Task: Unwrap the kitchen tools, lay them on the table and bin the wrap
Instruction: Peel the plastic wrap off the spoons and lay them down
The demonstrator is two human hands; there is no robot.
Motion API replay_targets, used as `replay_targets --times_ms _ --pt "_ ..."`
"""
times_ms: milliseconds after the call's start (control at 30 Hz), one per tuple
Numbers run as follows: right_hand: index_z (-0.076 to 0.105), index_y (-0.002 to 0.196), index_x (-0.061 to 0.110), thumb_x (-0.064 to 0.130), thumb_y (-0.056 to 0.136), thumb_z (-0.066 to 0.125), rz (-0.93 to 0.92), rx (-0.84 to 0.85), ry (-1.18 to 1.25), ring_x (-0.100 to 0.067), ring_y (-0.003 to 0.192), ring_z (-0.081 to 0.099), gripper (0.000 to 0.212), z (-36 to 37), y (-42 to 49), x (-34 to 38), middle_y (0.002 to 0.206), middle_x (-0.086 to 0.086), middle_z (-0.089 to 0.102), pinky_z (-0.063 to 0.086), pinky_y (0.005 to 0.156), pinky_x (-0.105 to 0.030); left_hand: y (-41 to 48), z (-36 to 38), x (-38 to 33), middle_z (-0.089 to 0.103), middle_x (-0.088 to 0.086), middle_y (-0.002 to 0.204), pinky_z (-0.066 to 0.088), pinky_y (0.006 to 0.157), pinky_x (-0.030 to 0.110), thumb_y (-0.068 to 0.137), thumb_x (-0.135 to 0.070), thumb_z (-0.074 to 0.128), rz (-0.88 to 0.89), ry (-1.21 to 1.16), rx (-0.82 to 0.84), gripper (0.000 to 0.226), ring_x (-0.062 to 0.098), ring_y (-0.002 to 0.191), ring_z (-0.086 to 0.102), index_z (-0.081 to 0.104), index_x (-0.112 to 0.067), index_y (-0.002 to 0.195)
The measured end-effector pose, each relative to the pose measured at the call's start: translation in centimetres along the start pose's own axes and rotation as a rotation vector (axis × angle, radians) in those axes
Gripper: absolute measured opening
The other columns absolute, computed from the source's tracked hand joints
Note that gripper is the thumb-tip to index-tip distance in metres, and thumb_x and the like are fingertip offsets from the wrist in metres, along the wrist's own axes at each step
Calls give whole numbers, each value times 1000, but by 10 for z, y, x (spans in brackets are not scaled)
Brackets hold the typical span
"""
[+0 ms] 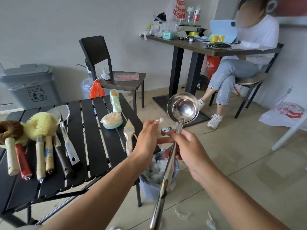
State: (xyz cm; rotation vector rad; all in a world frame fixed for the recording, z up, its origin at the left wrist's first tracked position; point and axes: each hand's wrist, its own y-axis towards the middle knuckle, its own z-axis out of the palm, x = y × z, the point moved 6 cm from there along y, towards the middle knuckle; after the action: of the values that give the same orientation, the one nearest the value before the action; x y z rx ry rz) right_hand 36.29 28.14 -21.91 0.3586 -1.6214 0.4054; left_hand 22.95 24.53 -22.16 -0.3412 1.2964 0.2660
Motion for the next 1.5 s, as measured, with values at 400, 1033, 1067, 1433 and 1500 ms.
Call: replay_targets --times_ms 400,1033,1067,1433,1500 --pt "66 107 25 31 112 45 93 -15 -397 -21 64 78 22 -34 47 -3 84 6 81 53 61 -32 38 7 4 77 -6 96 61 74 21 107 -23 61 127 398 -120 15 0 79 73 69 -28 119" --pt "64 97 15 29 112 47 67 -8 -798 -10 55 73 27 -50 99 -4 79 4 79 51 59 -28 85 -17 0 71 -15 127 52 99 26 106 -26 63 219 631 -144 31 -5 115 64 69 -24 136" --pt "65 98 15 30 112 47 65 1 -806 -9 56 71 27 -48 99 -2 80 4 79 49 59 -27 85 -19 -3 72 -17 122 51 93 20 105 -24 64 222 621 -141 28 -12 109 63 71 -25 132" --pt "56 109 12 24 110 55 144 49 -275 -13 57 57 11 22 104 29 86 -5 83 44 62 -31 37 -100 -45 71 -13 113 46 77 15 102 -22 63 186 747 -227 19 6 105 67 69 -25 119" --pt "61 107 8 22 108 60 141 92 -209 -11 53 59 14 61 108 33 85 -8 82 45 56 -28 22 -131 -53 70 -11 116 43 74 17 101 -22 61 188 854 -281 18 9 104 65 67 -24 118"
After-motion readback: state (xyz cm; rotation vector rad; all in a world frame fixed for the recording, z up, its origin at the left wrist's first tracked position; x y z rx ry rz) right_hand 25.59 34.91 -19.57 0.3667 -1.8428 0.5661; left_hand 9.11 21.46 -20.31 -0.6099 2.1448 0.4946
